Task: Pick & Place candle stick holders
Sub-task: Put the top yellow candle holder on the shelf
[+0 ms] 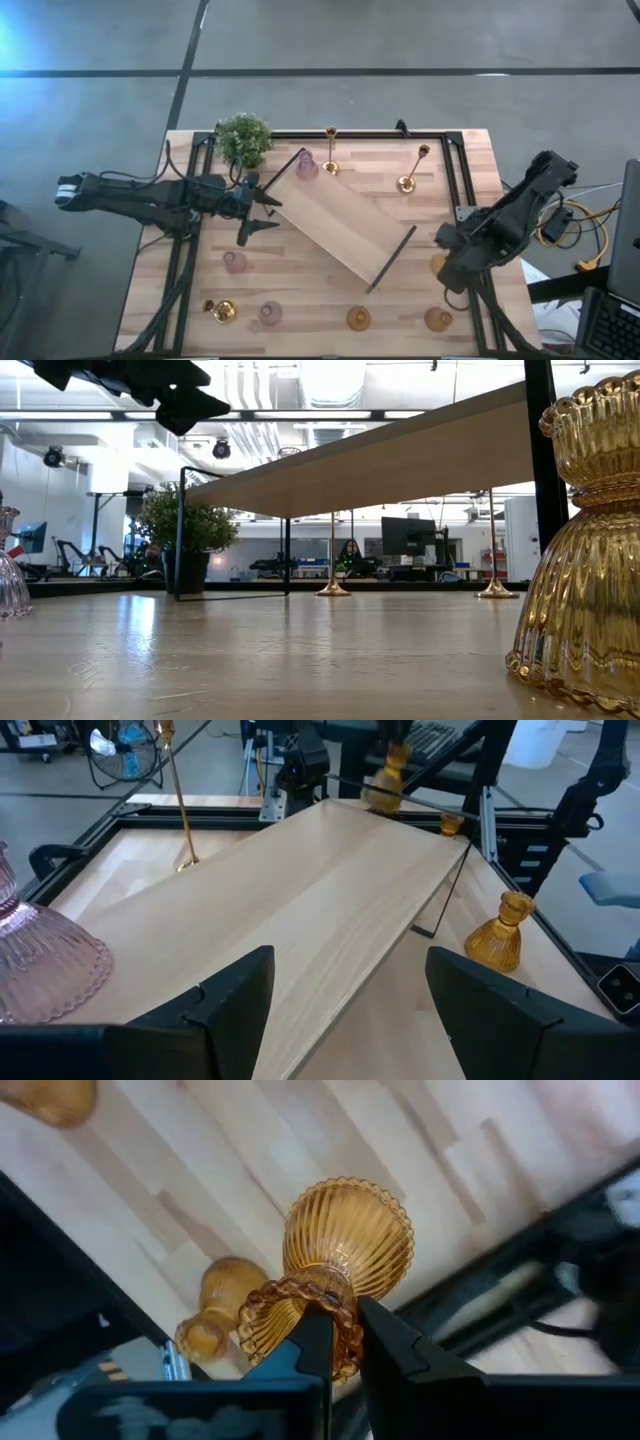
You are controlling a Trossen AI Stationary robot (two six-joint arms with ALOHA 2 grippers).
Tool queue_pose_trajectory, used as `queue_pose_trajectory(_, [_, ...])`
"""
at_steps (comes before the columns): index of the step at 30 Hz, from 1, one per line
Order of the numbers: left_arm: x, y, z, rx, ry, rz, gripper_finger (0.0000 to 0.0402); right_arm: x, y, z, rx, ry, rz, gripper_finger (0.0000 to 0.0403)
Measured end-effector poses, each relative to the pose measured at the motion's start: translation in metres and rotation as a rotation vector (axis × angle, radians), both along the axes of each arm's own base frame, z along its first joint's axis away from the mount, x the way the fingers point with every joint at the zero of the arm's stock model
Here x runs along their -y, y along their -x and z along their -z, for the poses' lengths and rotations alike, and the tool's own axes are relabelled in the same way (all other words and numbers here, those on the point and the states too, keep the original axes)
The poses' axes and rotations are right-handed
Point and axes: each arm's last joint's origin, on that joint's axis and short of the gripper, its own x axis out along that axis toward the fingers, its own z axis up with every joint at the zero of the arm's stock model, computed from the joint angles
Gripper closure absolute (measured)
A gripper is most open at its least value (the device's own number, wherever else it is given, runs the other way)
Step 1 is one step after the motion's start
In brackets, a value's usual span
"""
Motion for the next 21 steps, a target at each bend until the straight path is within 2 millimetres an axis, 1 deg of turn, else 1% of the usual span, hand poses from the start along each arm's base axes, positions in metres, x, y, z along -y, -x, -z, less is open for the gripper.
queue_pose_trajectory(3, [0.000,0.000,0.000,0.000,0.012,-0.002,0.0136,0.001,0.000,-0.025,0.052,-0.008,0.001,0.0383])
queue_pose_trajectory(6, [0.000,0.000,-0.002,0.017,0.017,-0.002,0.0136,0.002,-0.002,-0.047,0.179,0.001,-0.041,0.0383])
queue_pose_trajectory(8, [0.000,-0.001,-0.005,0.053,0.020,0.004,0.0136,0.003,-0.006,-0.059,0.245,0.025,-0.078,0.0383])
queue_pose_trajectory(12, [0.001,-0.002,-0.011,0.117,0.024,0.020,0.0136,0.002,-0.018,-0.077,0.357,0.099,-0.167,0.0383])
queue_pose_trajectory(15, [0.001,-0.004,-0.017,0.179,0.009,0.024,0.0136,0.006,-0.031,-0.088,0.419,0.194,-0.255,0.0383])
queue_pose_trajectory(17, [0.001,-0.006,-0.020,0.216,-0.008,0.027,0.0136,0.008,-0.044,-0.091,0.430,0.274,-0.324,0.0383])
queue_pose_trajectory(21, [0.001,-0.013,-0.022,0.271,-0.131,0.000,0.0136,0.019,-0.073,-0.095,0.414,0.440,-0.458,0.0383])
